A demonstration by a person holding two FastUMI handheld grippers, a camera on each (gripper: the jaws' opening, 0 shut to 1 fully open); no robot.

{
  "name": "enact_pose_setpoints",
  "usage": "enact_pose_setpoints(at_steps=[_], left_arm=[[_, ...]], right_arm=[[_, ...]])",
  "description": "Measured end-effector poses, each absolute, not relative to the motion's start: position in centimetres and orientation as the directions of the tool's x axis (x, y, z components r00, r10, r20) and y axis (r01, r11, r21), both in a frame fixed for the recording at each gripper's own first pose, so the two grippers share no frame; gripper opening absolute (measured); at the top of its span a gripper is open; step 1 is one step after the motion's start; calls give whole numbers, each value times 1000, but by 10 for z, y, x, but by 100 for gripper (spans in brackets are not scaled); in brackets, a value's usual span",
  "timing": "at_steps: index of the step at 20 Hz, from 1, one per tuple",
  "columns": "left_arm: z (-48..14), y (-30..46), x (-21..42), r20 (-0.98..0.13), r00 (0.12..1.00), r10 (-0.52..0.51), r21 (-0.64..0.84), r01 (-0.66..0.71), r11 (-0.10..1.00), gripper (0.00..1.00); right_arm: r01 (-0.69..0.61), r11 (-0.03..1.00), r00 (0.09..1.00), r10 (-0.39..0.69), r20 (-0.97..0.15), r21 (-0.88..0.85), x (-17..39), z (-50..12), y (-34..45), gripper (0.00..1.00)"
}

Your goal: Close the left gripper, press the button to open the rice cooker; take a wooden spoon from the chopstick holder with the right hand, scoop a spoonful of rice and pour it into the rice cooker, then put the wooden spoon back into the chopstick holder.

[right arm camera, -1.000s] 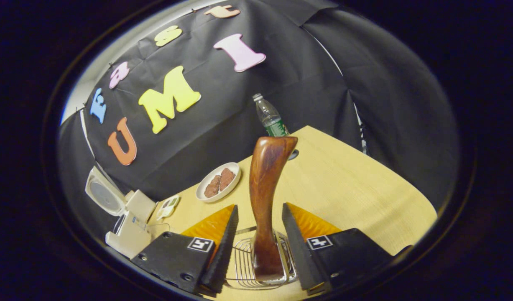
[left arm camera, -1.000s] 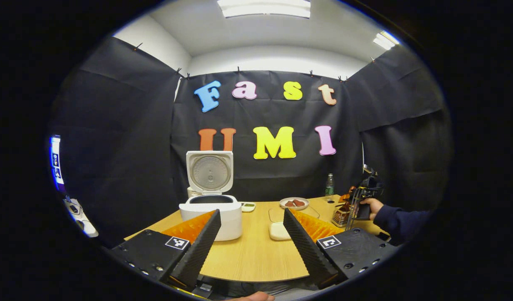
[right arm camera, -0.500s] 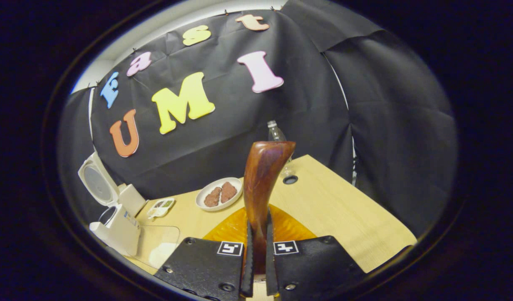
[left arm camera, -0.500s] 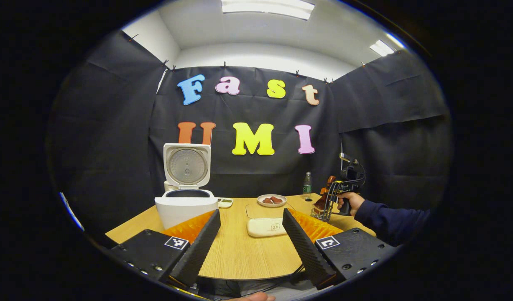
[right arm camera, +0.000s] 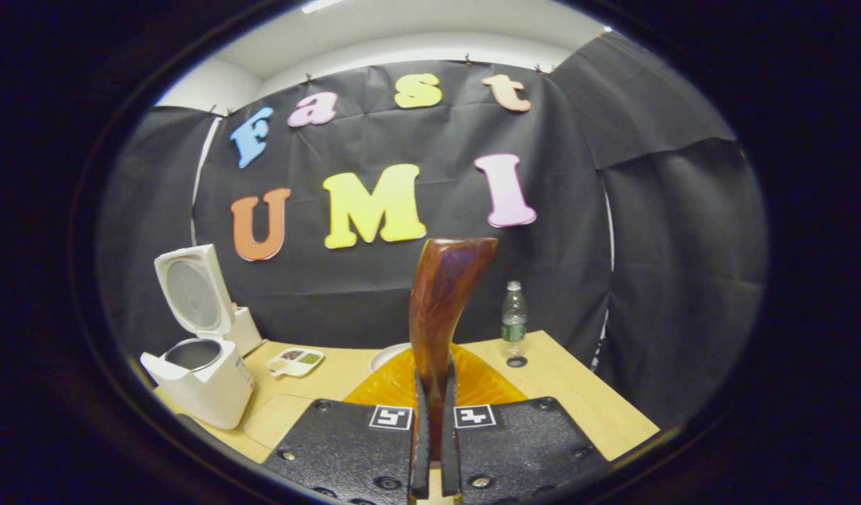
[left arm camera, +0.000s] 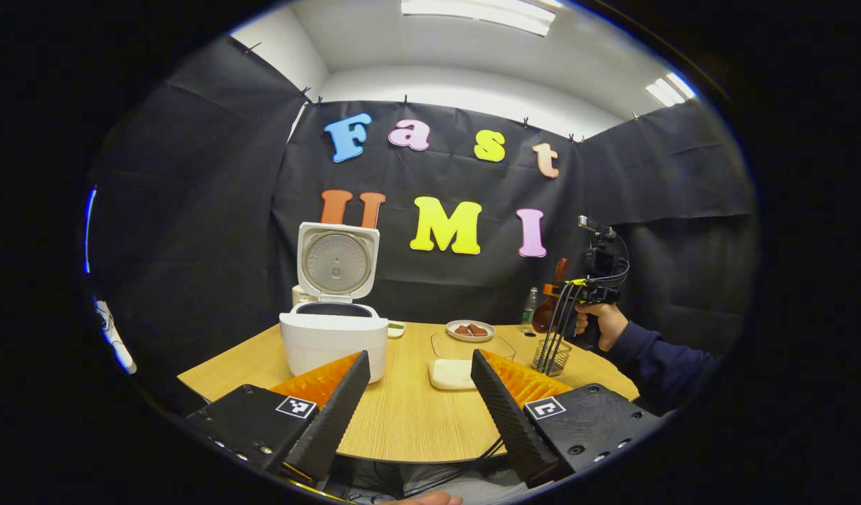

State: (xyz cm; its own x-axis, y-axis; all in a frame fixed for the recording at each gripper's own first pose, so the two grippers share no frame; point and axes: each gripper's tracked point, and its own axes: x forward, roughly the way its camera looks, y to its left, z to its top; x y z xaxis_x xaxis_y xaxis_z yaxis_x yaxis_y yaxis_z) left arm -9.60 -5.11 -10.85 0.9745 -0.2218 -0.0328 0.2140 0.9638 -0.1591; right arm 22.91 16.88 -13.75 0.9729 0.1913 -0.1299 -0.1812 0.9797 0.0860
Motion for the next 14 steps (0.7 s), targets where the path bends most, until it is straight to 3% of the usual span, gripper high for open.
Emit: enact_pose_setpoints(at_steps=[10,14], left_arm=[[-116,-22,-92,-31,985,-172,-95,168,981,94],[-124,-15,-88,-43,984,-175,-78,172,982,94]], right_arm=[[-284,959,942,280,-186,8,247,-215,297,8],[-246,966,944,220,-245,-77,273,-262,302,8]])
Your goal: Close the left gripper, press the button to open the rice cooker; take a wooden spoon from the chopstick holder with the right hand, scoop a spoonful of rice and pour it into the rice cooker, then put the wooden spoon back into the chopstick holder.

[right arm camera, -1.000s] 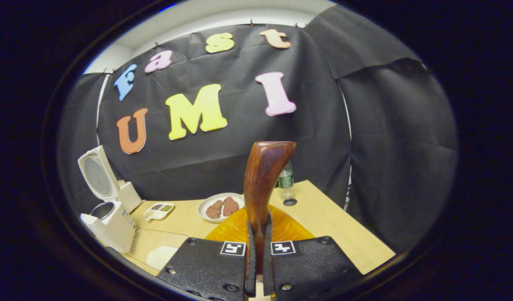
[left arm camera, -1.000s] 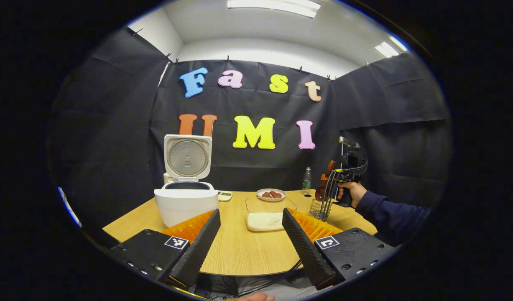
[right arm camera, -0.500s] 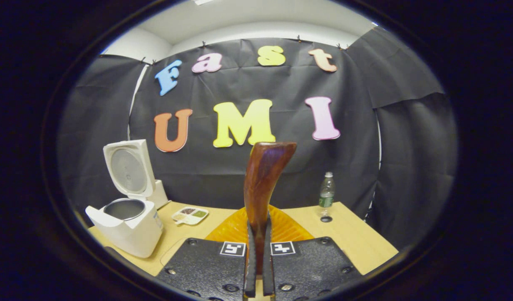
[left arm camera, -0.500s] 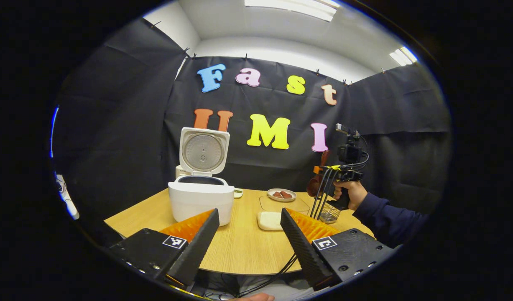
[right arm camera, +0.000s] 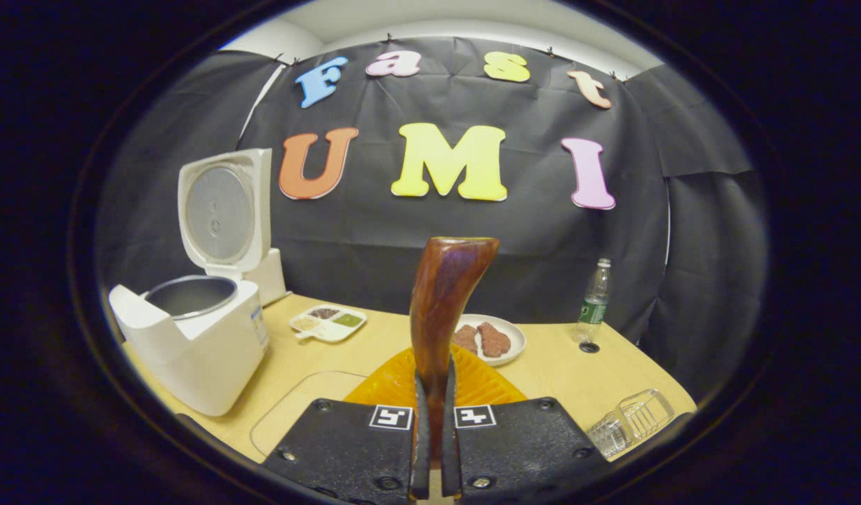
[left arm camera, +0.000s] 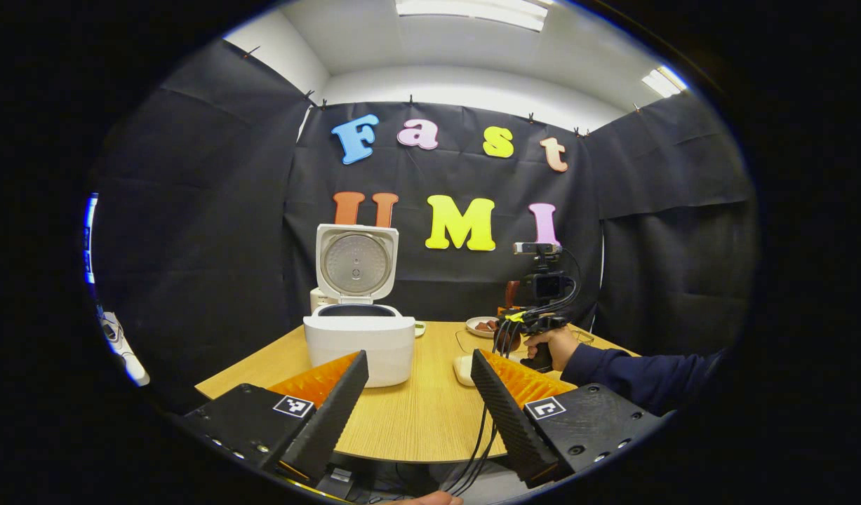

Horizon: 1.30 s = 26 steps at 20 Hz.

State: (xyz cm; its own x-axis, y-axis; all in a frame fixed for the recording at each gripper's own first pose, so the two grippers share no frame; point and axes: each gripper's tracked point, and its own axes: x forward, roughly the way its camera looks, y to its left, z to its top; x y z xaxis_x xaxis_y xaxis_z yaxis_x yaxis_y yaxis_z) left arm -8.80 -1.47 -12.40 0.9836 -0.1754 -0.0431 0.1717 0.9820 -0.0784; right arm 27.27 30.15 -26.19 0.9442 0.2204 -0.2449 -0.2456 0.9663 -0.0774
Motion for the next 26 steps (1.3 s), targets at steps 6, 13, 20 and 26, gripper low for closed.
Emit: enact_pose_setpoints(at_steps=[6,13,20,26], left_arm=[[-137,-14,-84,-63,971,-229,-108,222,969,94],[-149,-14,-78,-100,969,-224,-117,212,970,94],[-148,-9,-81,-88,974,-209,-85,202,976,94],[-153,-2,-78,-85,980,-178,-80,172,982,94]], right_arm=[[-199,977,946,170,-277,-78,281,-297,290,8],[-304,950,889,311,-336,77,254,-307,336,8],[-369,878,798,467,-381,305,225,-311,361,8],[-366,738,717,612,-335,567,229,-296,361,8]])
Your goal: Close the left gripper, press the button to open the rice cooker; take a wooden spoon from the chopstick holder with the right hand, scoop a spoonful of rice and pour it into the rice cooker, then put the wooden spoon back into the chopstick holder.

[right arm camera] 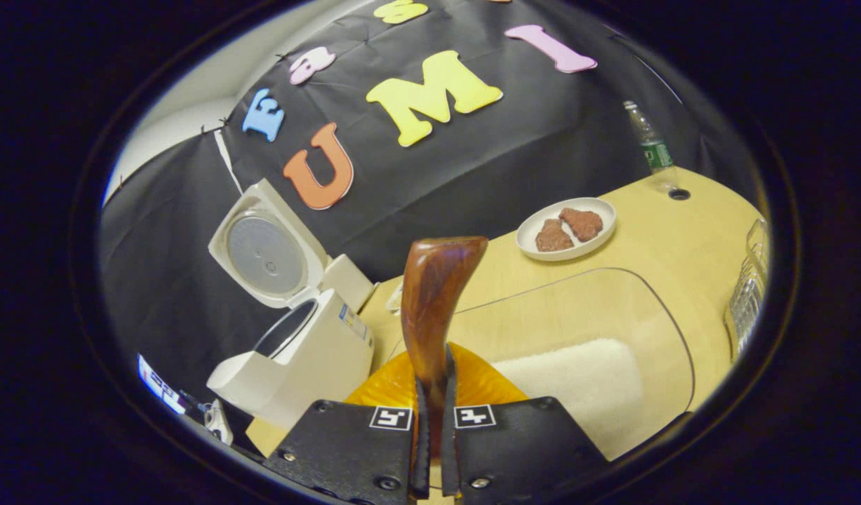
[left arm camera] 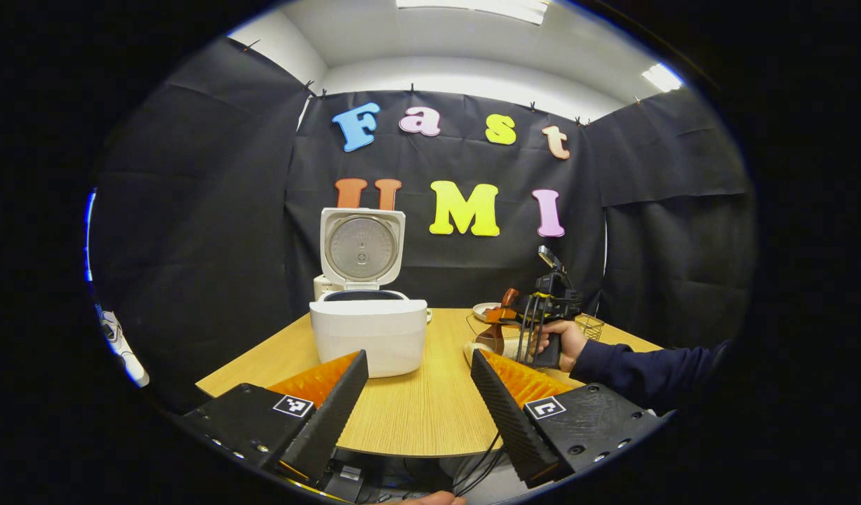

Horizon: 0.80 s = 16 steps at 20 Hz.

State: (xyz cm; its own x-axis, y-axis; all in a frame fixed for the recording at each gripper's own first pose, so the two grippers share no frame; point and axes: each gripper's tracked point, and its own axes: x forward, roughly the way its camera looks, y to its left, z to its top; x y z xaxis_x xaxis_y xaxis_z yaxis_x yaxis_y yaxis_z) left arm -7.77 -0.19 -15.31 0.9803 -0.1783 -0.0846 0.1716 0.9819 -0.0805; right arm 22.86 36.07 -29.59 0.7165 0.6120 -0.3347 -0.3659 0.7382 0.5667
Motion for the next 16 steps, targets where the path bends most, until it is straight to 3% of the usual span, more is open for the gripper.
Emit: enact_pose_setpoints(at_steps=[9,16], left_arm=[[-156,8,-75,-92,986,-136,-55,132,990,94],[-146,17,-69,-67,994,-90,-37,88,995,94]], right_arm=[[-238,614,742,615,-267,753,242,-276,318,8],[-34,275,794,592,-141,961,255,-238,243,10]])
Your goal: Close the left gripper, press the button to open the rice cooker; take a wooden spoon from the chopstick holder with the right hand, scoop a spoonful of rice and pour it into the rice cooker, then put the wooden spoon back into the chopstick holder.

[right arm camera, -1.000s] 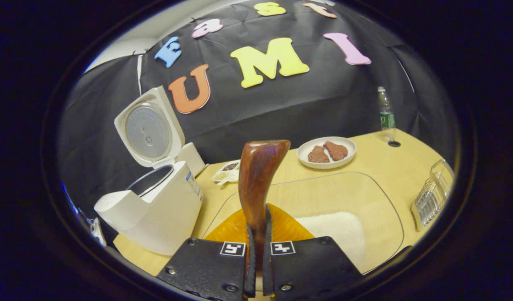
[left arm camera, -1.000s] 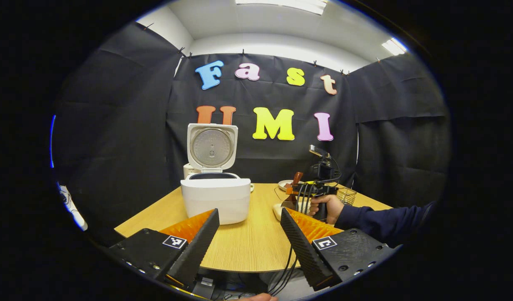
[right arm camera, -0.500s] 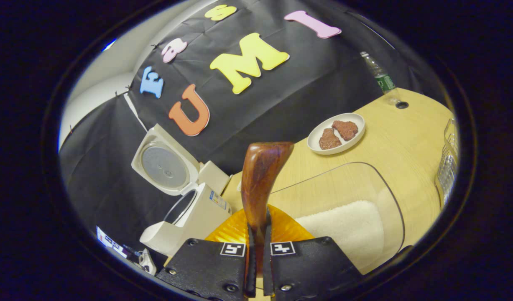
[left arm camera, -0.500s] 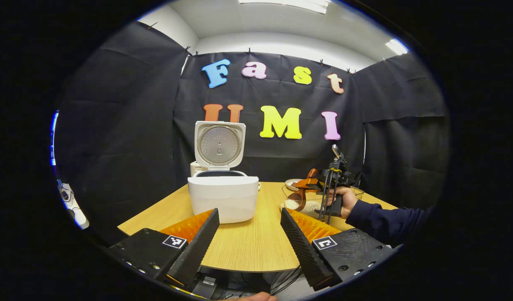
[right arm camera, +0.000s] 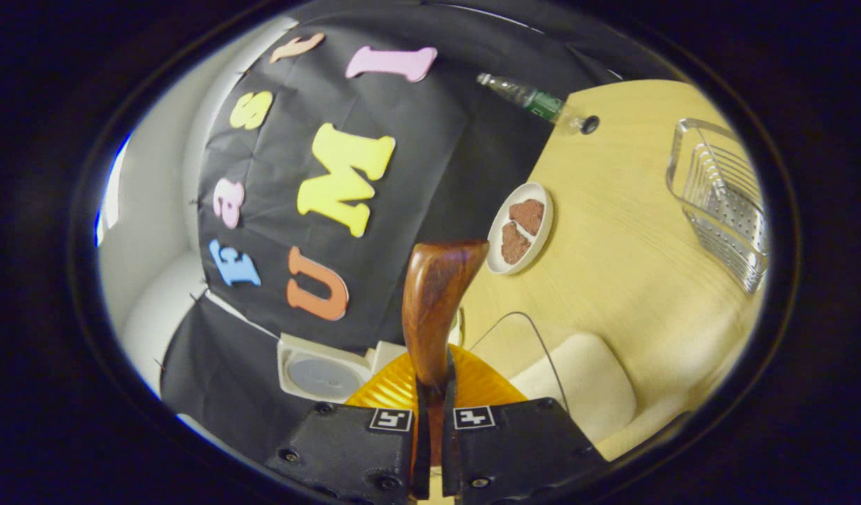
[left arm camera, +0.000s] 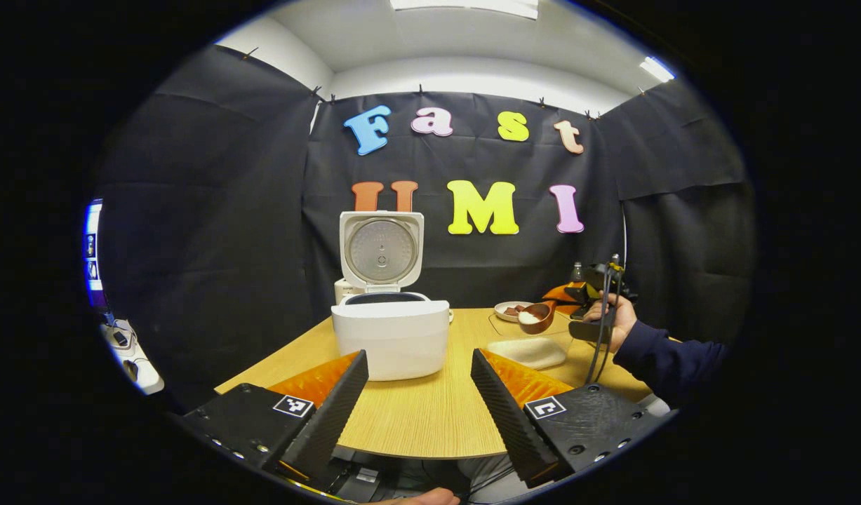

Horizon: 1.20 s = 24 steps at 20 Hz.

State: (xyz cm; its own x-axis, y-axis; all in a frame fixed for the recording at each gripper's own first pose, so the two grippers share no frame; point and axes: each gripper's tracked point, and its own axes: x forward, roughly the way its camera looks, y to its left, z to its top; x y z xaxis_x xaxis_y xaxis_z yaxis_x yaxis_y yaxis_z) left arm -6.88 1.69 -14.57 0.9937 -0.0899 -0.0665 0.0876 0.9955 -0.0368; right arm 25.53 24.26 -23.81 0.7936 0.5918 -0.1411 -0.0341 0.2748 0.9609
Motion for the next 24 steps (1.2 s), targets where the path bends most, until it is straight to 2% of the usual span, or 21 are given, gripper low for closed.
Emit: enact_pose_setpoints(at_steps=[3,4,8,10,15,20,24], left_arm=[[-130,25,-57,-38,998,-57,-29,56,998,94],[-127,26,-52,-29,998,-53,-33,52,998,94],[-117,25,-41,-32,996,-89,-70,86,994,94],[-109,31,-35,-22,995,-94,-75,92,993,94],[-101,51,-29,0,994,-105,-73,105,992,94],[-100,78,-33,1,998,-58,-62,58,996,94],[-103,88,-41,-3,999,-53,-77,53,996,94]], right_arm=[[18,50,788,614,-45,999,254,-189,228,8],[42,17,771,635,-43,999,251,-180,230,8],[-24,95,750,660,-46,995,252,-143,251,8],[-50,105,716,697,-38,993,254,-124,276,8],[-130,229,659,747,-88,965,276,-110,359,5],[-189,293,595,793,-128,937,281,-106,449,10],[-300,328,558,822,-114,896,281,-91,511,8]])
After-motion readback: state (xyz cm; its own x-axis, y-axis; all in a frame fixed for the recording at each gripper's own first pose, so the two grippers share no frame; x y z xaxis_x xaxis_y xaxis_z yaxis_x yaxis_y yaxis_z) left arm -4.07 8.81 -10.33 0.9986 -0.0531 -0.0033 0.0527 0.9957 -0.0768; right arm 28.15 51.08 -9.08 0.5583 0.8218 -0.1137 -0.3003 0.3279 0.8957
